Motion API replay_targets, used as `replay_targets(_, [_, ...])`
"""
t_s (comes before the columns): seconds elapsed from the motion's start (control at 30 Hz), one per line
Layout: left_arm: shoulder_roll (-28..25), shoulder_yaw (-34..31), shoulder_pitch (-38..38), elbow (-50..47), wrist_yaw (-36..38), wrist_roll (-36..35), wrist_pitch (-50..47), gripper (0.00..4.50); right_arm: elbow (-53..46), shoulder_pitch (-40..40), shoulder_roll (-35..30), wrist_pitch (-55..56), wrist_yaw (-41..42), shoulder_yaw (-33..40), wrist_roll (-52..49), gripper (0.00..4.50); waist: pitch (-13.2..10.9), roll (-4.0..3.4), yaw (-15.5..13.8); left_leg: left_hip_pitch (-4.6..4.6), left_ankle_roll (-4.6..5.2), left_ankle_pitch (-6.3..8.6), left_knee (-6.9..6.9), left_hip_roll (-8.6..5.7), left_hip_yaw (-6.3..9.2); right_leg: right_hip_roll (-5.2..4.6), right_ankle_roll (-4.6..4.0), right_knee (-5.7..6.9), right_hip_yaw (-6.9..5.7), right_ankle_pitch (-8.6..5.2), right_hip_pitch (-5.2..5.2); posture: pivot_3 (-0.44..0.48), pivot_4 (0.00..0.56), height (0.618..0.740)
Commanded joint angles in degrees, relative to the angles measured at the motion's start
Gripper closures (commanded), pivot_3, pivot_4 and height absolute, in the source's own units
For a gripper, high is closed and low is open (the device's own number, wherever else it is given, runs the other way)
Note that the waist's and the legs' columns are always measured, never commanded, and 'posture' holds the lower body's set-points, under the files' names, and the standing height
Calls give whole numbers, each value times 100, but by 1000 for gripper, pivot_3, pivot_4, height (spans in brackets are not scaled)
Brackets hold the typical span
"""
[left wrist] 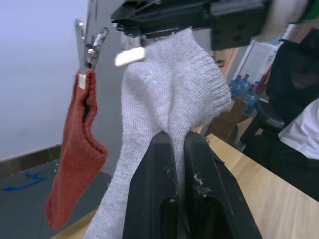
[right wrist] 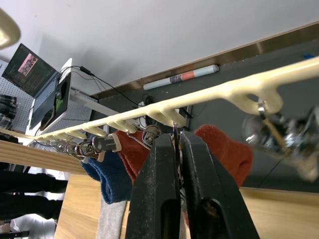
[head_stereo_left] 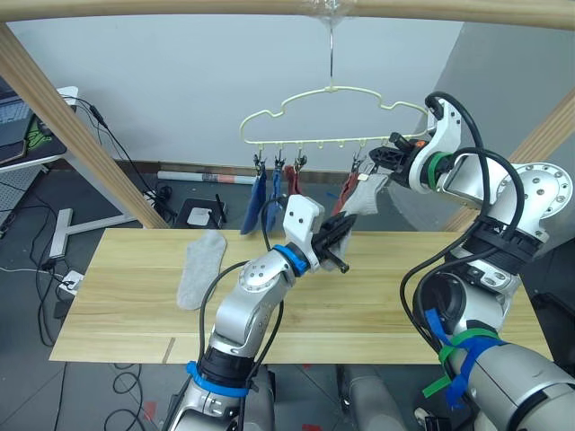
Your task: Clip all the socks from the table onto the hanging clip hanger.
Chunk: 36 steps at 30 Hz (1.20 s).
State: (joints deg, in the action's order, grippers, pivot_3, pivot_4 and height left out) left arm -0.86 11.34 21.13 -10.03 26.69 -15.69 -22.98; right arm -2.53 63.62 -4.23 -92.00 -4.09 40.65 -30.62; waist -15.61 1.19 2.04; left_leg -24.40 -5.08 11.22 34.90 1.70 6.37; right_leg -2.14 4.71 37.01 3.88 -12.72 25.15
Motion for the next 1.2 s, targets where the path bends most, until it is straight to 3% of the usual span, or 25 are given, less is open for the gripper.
replay_targets(0.03, [75, -16, 140, 27, -13, -43, 162, 4470, -151, -88, -9, -50, -370, 133, -199, 4500, 0, 0, -5, -1, 0, 0, 0, 0, 0, 0, 0, 0, -1, 0, 0, -32, 255, 740])
replay_targets(0.27, [10, -3, 188, 165, -35, 81, 230, 4470, -131, -71, 7, -50, -914, 271, -797, 4500, 0, 0, 4, -1, 0, 0, 0, 0, 1, 0, 0, 0, -1, 0, 0, -38, 256, 740])
replay_targets(0.37, [15, 1, 198, 160, -25, 66, 231, 4500, -98, -49, 23, -50, -1143, 390, -1102, 3633, 0, 0, 13, -1, 0, 0, 0, 0, 1, 0, 0, 0, -1, 0, 0, -43, 258, 740])
replay_targets(0.7, [103, 38, 296, 133, -2, -2, 168, 4500, 95, 19, -361, -50, -1651, 675, -2276, 36, -1, -1, 138, -5, 1, 0, -1, 0, 0, 1, -1, 1, 0, 0, 6, -41, 260, 740])
replay_targets(0.83, [343, -51, 367, 347, -64, -252, -163, 4500, -172, -556, -998, -50, -1280, 389, -3559, 36, -1, -1, 126, -6, 2, 0, 0, 0, 2, 1, -1, -3, 0, 0, 2, -59, 260, 740])
replay_targets(0.93, [474, -202, 443, 514, -91, -413, -290, 4500, -479, -970, -1452, -50, -1049, 25, -3947, 36, -1, -2, 140, -11, 4, 1, 1, -2, -1, 0, 1, -6, 3, 0, 4, -70, 260, 740])
replay_targets(1.1, [526, -324, 613, 860, 43, -556, -348, 3011, -1336, -1614, -1801, 61, -831, -370, -4000, 0, -2, -4, 240, -10, 6, 1, 1, 0, -2, 4, 23, 1, 4, -14, 11, -90, 262, 740])
replay_targets(1.2, [435, -344, 656, 1055, 111, -514, -278, 2095, -2322, -2379, -2009, 724, -606, -1072, -3420, 0, -2, -4, 281, -8, 6, 1, 1, 0, -2, 5, 28, -2, 5, -17, 8, -96, 264, 740])
